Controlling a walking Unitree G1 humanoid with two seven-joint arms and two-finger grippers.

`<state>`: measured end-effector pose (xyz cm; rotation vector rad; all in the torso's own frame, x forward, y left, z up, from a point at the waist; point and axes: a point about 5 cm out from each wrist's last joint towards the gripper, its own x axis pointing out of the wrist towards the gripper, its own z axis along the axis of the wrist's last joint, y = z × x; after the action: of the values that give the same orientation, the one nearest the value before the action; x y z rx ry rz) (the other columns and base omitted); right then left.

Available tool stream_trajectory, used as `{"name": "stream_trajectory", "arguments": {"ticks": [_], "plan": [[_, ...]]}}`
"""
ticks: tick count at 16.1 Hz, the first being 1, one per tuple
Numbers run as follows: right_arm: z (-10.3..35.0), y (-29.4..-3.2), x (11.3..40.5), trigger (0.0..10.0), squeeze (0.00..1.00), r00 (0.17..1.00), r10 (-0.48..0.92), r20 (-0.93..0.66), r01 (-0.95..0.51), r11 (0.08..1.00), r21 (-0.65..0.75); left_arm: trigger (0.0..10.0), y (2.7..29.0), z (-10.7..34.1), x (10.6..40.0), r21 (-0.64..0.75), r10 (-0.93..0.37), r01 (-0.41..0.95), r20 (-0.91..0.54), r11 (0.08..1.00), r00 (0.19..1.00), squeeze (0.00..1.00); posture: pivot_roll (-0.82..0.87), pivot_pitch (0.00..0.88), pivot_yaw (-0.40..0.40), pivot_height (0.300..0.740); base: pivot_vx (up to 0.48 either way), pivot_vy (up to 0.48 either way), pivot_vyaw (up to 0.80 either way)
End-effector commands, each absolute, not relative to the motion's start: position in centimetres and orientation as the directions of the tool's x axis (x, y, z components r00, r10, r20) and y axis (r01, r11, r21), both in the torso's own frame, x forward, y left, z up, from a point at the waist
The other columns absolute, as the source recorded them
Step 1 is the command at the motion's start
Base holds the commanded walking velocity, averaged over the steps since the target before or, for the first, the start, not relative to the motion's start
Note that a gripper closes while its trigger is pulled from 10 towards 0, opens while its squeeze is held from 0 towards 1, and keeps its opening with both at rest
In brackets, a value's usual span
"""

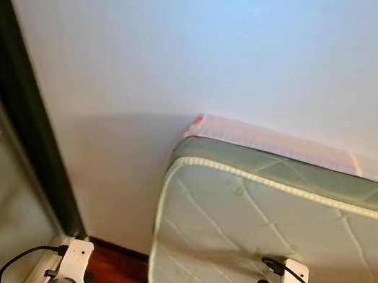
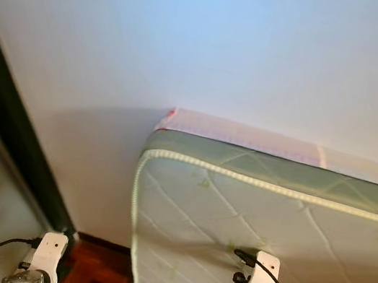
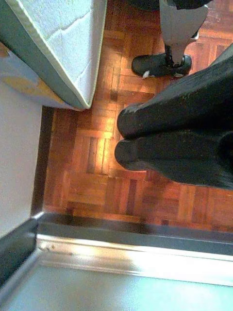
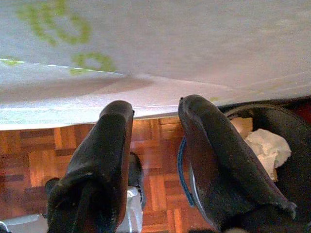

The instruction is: Clean up the room

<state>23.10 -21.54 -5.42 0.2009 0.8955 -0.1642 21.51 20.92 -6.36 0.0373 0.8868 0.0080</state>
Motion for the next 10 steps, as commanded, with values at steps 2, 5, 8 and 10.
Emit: {"name": "stream_trajectory", "arguments": {"ticks": [2,5,8,10], "plan": [[-5.19,-21.79,23.37,10.0,0.0,0.619,-0.062,-0.783,0.216,0.972,0.094,10.0,20.9,-6.66,21.05,0.038,0.02,0.017,-0.791,0.999,0.611,0.0,0.11,0.0,-0.056,0.74,0.0,0.0,-0.56],[-5.18,-21.84,23.35,10.0,0.0,0.622,-0.061,-0.781,0.204,0.975,0.087,10.0,20.88,-6.7,20.99,0.038,0.018,0.019,-0.792,0.999,0.61,0.0,0.11,0.0,-0.056,0.74,0.0,0.0,0.0],[-5.18,-21.88,23.34,10.0,0.0,0.624,-0.064,-0.779,0.199,0.977,0.079,10.0,20.87,-6.72,20.96,0.047,0.014,0.038,-0.796,0.998,0.606,0.0,0.11,0.0,-0.055,0.74,0.0,0.0,0.0],[-5.18,-21.92,23.32,10.0,0.0,0.623,-0.068,-0.779,0.201,0.977,0.076,10.0,20.86,-6.73,20.94,0.047,0.015,0.037,-0.795,0.998,0.606,0.0,0.11,0.0,-0.056,0.74,0.0,0.0,0.0]]}}
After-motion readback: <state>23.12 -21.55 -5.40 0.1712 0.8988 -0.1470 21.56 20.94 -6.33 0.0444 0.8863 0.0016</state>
